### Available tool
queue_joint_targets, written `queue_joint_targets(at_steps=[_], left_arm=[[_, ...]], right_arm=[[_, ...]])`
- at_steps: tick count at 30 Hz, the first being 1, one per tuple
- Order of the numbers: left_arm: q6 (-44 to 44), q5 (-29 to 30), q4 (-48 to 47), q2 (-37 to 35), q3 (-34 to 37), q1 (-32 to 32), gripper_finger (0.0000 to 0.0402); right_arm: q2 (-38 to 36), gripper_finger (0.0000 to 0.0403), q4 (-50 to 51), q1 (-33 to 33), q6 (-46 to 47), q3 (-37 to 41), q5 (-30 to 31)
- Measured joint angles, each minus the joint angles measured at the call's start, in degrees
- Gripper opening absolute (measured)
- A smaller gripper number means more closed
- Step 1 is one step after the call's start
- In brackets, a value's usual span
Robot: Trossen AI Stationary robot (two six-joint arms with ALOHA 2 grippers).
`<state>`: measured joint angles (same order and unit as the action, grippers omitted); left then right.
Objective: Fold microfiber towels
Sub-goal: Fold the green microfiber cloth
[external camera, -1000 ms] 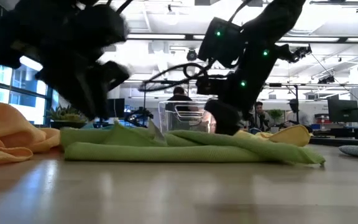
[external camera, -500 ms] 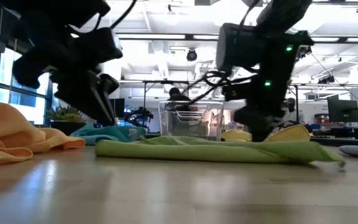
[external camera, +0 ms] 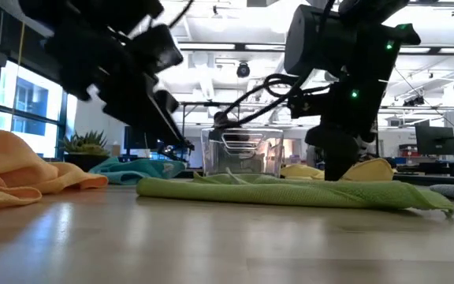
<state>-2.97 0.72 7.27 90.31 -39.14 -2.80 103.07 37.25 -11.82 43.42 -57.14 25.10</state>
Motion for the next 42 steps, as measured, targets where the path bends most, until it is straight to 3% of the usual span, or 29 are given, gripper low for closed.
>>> queue_joint_targets(at_steps=[5, 11, 31, 42], left_arm=[[2.5, 2.81, 0.17, 5.38, -2.44, 1.07, 0.0167], [6.92, 5.39, 0.32, 8.55, -4.27, 1.48, 0.0168], [12.07, 2.87, 0.68, 9.82, -4.3, 2.91, 0.0007], [6.78, 2.96, -5.28, 1.74, -4.41, -5.11, 0.0001]], right_arm=[[-0.04, 0.0, -0.67, -0.55, -0.37, 0.0, 0.35], [-0.09, 0.0, -1.21, -0.63, -1.27, -0.02, 0.38], [-0.2, 0.0, -1.7, -0.63, -2.95, -0.09, 1.54], [-0.2, 0.0, 3.59, -0.63, -1.4, -0.11, 3.26]])
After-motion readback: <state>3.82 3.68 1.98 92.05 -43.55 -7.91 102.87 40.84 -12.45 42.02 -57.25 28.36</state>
